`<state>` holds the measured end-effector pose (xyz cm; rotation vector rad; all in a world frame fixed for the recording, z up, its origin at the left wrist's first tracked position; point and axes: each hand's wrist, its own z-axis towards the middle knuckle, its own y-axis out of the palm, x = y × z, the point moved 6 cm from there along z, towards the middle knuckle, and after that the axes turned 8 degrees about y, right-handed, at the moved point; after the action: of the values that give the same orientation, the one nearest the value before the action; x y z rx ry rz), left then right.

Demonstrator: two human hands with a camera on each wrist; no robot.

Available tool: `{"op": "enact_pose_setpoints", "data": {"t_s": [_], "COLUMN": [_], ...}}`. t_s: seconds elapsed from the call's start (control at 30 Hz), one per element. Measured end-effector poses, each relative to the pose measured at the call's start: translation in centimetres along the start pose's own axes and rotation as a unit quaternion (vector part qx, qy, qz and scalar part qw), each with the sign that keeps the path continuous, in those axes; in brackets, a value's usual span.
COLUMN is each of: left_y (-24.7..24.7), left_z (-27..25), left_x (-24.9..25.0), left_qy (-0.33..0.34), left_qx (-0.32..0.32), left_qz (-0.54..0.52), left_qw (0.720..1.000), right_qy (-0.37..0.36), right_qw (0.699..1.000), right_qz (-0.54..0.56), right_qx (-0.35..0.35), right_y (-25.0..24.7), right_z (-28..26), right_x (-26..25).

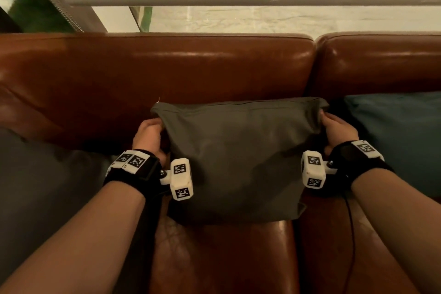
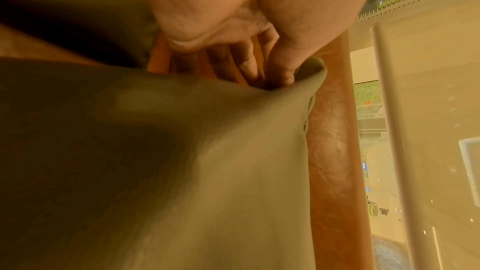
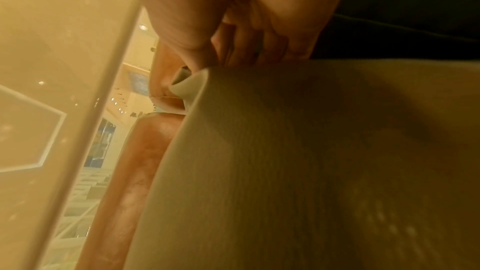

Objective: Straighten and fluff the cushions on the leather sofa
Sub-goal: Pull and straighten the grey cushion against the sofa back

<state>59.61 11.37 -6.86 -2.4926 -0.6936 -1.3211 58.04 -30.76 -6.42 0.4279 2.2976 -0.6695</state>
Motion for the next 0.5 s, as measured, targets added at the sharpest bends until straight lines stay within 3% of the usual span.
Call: {"op": "enact_pose_setpoints", "data": {"t_s": [0.1,0.2,0.27,0.33,0.43,0.5], "left_y": [-1.5,-5.5,-8.0,-7.5,-3.1,-1.7], "left_z": [1.2,3.4,4.9,5.2,3.2,2.6], "left_x": [0.3,1.5,2.8,3.5,2.1,-0.1], "left_qy": [0.036,0.052,0.065,0.08,0.081,0.062], "left_qx": [0.042,0.125,0.157,0.14,0.032,-0.011], "left_qz": [0.019,0.014,0.003,0.011,0.098,0.096], "left_qw": [0.998,0.991,0.985,0.987,0.991,0.993], "right_qy": [-0.019,-0.119,-0.143,-0.143,-0.117,-0.069], "right_qw": [0.996,0.956,0.94,0.947,0.973,0.991], "right_qz": [-0.064,-0.235,-0.281,-0.272,-0.187,-0.105], "right_qx": [0.057,0.128,0.133,0.093,0.063,0.054], "right_y": [-2.0,-3.6,-3.7,-2.6,-0.9,-0.3], "right_z": [0.0,-0.6,-0.3,0.0,0.1,0.0], "right_x": [-1.2,-3.6,-3.9,-3.1,-2.0,-1.2]}}
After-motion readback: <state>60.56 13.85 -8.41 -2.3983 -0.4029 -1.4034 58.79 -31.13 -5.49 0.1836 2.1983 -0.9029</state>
